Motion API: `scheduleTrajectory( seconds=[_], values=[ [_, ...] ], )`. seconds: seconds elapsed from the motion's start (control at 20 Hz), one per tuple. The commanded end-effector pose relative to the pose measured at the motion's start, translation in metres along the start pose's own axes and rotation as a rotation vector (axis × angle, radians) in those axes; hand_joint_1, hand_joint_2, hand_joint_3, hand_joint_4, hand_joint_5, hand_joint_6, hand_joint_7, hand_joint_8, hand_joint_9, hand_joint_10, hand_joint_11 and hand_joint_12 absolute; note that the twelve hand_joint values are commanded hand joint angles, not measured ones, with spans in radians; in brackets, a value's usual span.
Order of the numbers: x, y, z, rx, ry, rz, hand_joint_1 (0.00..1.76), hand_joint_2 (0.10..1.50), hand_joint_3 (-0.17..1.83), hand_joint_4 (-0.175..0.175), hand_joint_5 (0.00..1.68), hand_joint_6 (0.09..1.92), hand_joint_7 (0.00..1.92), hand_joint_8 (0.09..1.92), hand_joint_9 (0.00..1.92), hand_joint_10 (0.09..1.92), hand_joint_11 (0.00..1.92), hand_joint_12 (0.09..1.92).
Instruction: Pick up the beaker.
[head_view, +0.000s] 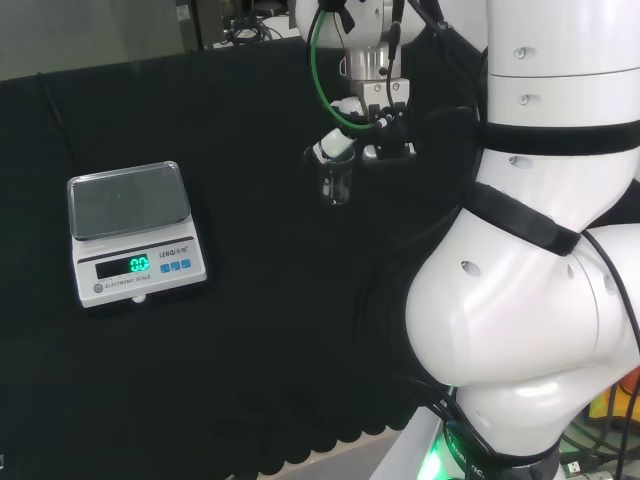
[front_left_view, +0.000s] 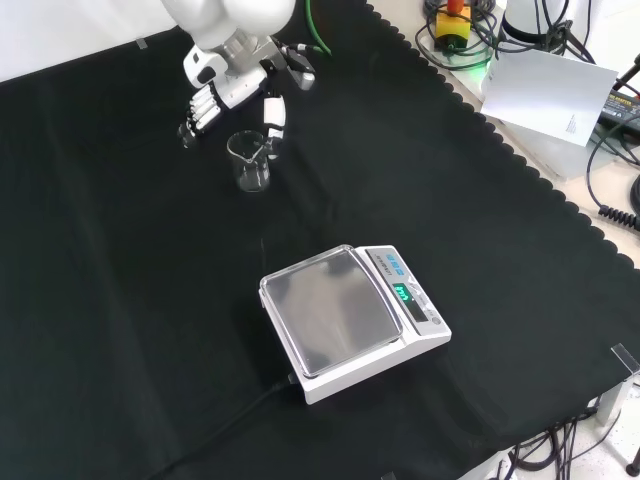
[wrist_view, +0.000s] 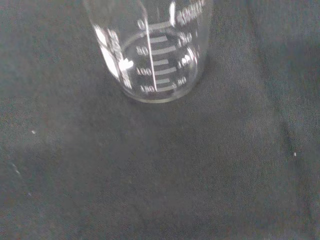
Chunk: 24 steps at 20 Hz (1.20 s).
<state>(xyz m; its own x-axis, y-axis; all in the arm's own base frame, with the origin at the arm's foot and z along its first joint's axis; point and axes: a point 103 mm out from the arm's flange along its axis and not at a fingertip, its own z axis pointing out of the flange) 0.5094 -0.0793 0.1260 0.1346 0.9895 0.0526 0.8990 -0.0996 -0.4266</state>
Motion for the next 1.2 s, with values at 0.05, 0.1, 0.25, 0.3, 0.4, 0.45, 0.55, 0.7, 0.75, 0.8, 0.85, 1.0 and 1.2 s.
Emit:
scheduleTrajectory(
  seconds=[0.05, 0.1, 0.25, 0.3, 0.4, 0.45, 0.55, 0.7, 0.75, 0.8, 0.85, 1.0, 1.2],
  values=[
    [-0.004, 0.003, 0.016, 0.033, 0.006, 0.008, 0.46, 0.68, 0.14, 0.06, 0.0, 0.09, 0.0, 0.09, 0.0, 0.63, 0.0, 1.31],
    [-0.003, 0.003, 0.019, 0.038, 0.004, 0.008, 0.46, 0.68, 0.14, 0.06, 0.0, 0.09, 0.0, 0.09, 0.0, 0.63, 0.0, 1.31],
    [-0.001, 0.005, 0.025, 0.049, -0.002, 0.01, 0.46, 0.68, 0.13, 0.06, 0.0, 0.09, 0.0, 0.09, 0.0, 0.63, 0.0, 1.31],
    [0.0, 0.006, 0.026, 0.051, -0.004, 0.009, 0.46, 0.68, 0.13, 0.06, 0.0, 0.09, 0.0, 0.09, 0.0, 0.63, 0.0, 1.31],
    [0.004, 0.008, 0.029, 0.053, -0.011, 0.004, 0.46, 0.68, 0.13, 0.061, 0.0, 0.09, 0.0, 0.09, 0.0, 0.63, 0.0, 1.31],
    [0.007, 0.01, 0.03, 0.055, -0.014, 0.001, 0.46, 0.68, 0.13, 0.061, 0.0, 0.09, 0.0, 0.09, 0.0, 0.63, 0.0, 1.31],
    [0.011, 0.012, 0.033, 0.059, -0.021, -0.003, 0.47, 0.69, 0.13, 0.066, 0.0, 0.09, 0.0, 0.09, 0.0, 0.64, 0.0, 1.31],
    [0.016, 0.015, 0.037, 0.052, -0.034, -0.002, 0.53, 0.73, 0.14, 0.077, 0.0, 0.09, 0.0, 0.09, 0.02, 0.71, 0.0, 1.35],
    [0.017, 0.016, 0.038, 0.049, -0.039, 0.001, 0.56, 0.74, 0.14, 0.081, 0.01, 0.09, 0.02, 0.09, 0.04, 0.74, 0.0, 1.37],
    [0.019, 0.016, 0.038, 0.038, -0.051, 0.007, 0.59, 0.76, 0.15, 0.086, 0.05, 0.09, 0.06, 0.09, 0.09, 0.76, 0.0, 1.42],
    [0.02, 0.016, 0.038, 0.027, -0.062, 0.011, 0.65, 0.77, 0.19, 0.088, 0.12, 0.09, 0.14, 0.09, 0.2, 0.75, 0.05, 1.46],
    [0.023, 0.016, 0.038, -0.012, -0.098, 0.019, 0.92, 0.76, 0.54, 0.031, 0.41, 0.76, 0.5, 0.74, 0.87, 0.71, 0.73, 1.17],
    [0.024, 0.016, 0.037, -0.047, -0.11, 0.016, 1.07, 0.92, 0.58, -0.141, 0.71, 1.4, 0.67, 1.45, 1.12, 1.05, 1.27, 0.85]
  ],
)
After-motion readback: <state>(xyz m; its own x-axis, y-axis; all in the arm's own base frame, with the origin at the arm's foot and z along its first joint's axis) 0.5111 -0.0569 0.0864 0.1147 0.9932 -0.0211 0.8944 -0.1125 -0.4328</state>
